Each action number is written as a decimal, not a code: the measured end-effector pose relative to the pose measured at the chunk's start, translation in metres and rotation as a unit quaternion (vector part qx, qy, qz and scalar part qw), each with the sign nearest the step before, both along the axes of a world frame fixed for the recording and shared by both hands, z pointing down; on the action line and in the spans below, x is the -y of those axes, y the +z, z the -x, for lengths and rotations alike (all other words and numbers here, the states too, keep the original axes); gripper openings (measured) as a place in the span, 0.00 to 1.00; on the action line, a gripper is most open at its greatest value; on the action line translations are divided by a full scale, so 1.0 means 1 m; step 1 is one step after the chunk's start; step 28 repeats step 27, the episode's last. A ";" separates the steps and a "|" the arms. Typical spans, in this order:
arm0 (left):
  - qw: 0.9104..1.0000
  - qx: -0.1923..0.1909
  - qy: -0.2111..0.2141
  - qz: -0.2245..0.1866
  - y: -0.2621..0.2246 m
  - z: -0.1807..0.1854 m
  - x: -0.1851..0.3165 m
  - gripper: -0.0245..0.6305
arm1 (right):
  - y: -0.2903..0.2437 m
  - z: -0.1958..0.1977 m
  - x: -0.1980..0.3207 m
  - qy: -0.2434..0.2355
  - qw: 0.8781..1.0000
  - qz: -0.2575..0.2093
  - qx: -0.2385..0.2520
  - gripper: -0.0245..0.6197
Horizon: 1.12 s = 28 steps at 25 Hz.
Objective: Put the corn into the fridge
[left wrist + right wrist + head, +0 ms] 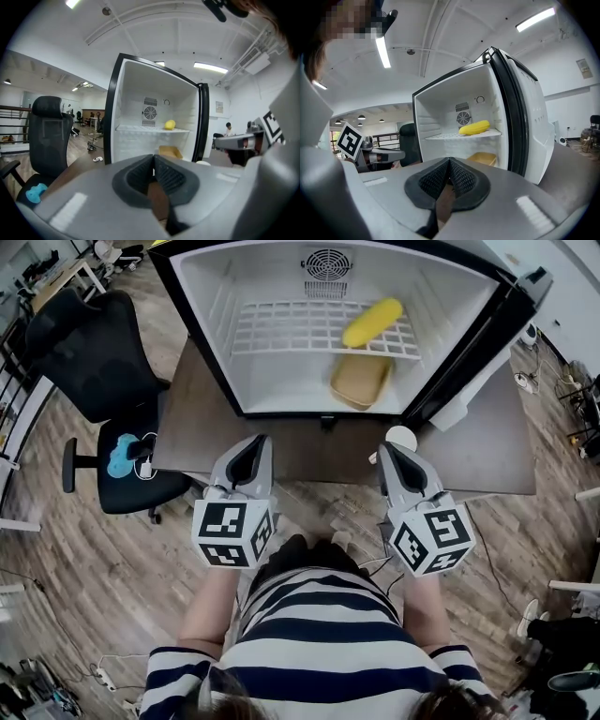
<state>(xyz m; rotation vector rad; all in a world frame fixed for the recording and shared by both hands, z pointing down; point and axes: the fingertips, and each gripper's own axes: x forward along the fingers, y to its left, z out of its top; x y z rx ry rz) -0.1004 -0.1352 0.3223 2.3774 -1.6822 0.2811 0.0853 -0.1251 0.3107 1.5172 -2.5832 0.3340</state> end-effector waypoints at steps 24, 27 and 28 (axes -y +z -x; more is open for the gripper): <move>1.000 -0.005 0.019 0.015 0.014 -0.007 -0.006 0.04 | 0.004 -0.015 0.007 0.021 1.000 0.003 -0.001 0.03; 1.000 -0.015 0.021 0.015 0.014 -0.007 -0.005 0.04 | 0.005 -0.016 0.010 0.020 1.000 0.006 0.001 0.03; 1.000 -0.015 0.021 0.015 0.014 -0.007 -0.005 0.04 | 0.005 -0.016 0.010 0.020 1.000 0.006 0.001 0.03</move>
